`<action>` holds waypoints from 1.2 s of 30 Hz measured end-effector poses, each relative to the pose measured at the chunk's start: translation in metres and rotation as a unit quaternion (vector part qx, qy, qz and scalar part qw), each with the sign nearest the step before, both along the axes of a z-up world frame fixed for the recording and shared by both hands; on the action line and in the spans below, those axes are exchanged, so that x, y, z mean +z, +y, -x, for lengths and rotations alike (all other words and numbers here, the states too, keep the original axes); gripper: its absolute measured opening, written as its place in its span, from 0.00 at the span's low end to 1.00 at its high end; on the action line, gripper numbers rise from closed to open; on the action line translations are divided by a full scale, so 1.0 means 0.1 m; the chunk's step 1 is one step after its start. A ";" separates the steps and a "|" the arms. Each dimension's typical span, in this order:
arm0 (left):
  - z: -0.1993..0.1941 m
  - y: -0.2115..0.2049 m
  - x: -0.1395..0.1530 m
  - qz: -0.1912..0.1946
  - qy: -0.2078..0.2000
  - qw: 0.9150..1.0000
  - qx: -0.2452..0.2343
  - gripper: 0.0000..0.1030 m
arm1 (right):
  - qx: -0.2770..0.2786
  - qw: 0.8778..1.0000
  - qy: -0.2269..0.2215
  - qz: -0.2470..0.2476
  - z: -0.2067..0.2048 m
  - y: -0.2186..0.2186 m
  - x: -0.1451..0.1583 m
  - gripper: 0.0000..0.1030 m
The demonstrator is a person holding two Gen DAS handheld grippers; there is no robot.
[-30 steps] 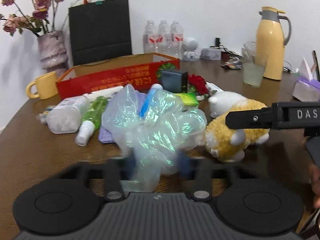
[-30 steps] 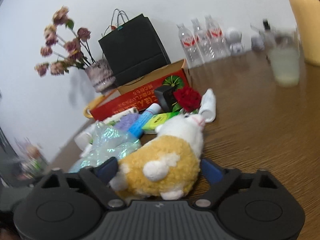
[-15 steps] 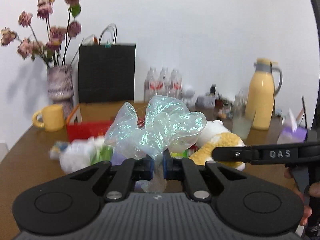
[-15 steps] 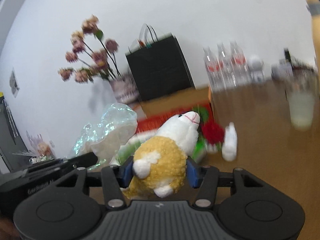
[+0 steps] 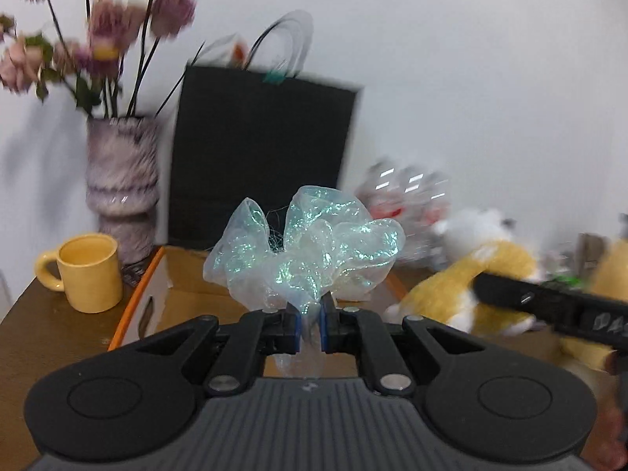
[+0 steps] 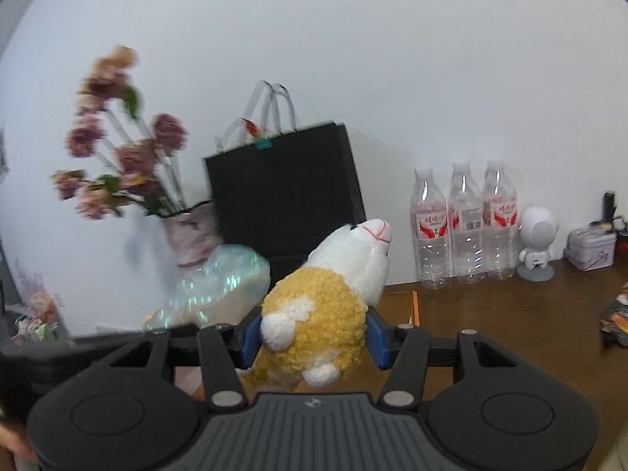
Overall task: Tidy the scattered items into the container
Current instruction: 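Carry the bag and plush sheep into the cardboard box and open both tools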
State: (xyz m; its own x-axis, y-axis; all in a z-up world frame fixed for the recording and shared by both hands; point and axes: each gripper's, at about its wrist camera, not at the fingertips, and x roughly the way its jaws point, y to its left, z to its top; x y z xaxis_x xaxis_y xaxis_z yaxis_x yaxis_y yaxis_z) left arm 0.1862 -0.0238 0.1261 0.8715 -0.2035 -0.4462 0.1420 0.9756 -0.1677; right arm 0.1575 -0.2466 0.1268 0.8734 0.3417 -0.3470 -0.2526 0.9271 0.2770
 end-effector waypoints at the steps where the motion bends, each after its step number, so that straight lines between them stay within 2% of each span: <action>1: -0.19 -0.01 -0.06 -0.003 0.016 1.000 0.012 0.10 | -0.001 1.000 0.013 -0.008 -0.20 0.00 -0.06 0.50; 5: -0.64 -0.03 -0.33 -0.027 0.046 0.998 0.038 0.09 | 0.003 0.997 0.064 -0.039 -0.83 -0.01 -0.39 0.51; 7: -0.81 -0.05 -0.42 -0.027 0.059 0.997 0.045 0.09 | 0.001 0.995 0.088 -0.045 -1.08 0.01 -0.55 0.51; 12: -1.09 -0.22 -0.52 -0.045 0.087 0.995 0.023 0.10 | 0.003 0.990 0.135 -0.050 -1.52 0.12 -0.74 0.51; 15: -1.24 -0.27 -0.60 -0.049 0.111 0.992 0.027 0.12 | 0.003 0.986 0.160 -0.038 -1.74 0.22 -0.86 0.52; 16: -1.32 -0.27 -0.62 -0.057 0.122 0.990 0.032 0.17 | 0.003 0.985 0.170 -0.037 -1.78 0.24 -0.90 0.53; 18: -1.38 -0.28 -0.65 -0.065 0.137 0.988 0.034 0.47 | 0.004 0.982 0.188 -0.033 -1.87 0.28 -0.99 0.54; 19: -1.37 -0.29 -0.65 -0.066 0.139 0.988 0.030 0.68 | 0.007 0.980 0.196 -0.029 -1.90 0.30 -1.04 0.55; 20: -1.36 -0.31 -0.65 -0.066 0.140 0.988 0.026 0.77 | 0.011 0.979 0.203 -0.024 -1.94 0.33 -1.08 0.55; 21: -1.34 -0.32 -0.65 -0.064 0.140 0.988 0.013 0.80 | 0.011 0.978 0.208 -0.017 -1.95 0.35 -1.10 0.59; 22: -1.33 -0.32 -0.65 -0.058 0.146 0.988 0.003 0.83 | 0.011 0.977 0.213 -0.011 -1.97 0.37 -1.13 0.67; 23: -1.34 -0.32 -0.66 -0.052 0.153 0.987 0.000 0.86 | 0.011 0.976 0.218 -0.006 -1.99 0.39 -1.15 0.69; 27: -1.33 -0.30 -0.70 -0.041 0.177 0.983 -0.005 0.87 | 0.010 0.974 0.224 -0.005 -2.02 0.35 -1.17 0.70; 29: -1.33 -0.34 -0.75 -0.049 0.197 0.979 -0.026 0.87 | 0.013 0.974 0.224 -0.010 -2.01 0.30 -1.18 0.74; 33: -1.26 -0.56 -0.93 -0.109 0.232 0.963 -0.085 0.86 | 0.026 0.969 0.242 -0.030 -2.00 0.20 -1.20 0.86; 35: -1.21 -0.64 -0.95 -0.139 0.228 0.959 -0.092 0.86 | 0.029 0.967 0.253 -0.025 -2.00 0.17 -1.18 0.87; 36: -1.20 -0.65 -0.95 -0.140 0.232 0.958 -0.093 0.85 | 0.032 0.966 0.256 -0.023 -2.00 0.16 -1.16 0.87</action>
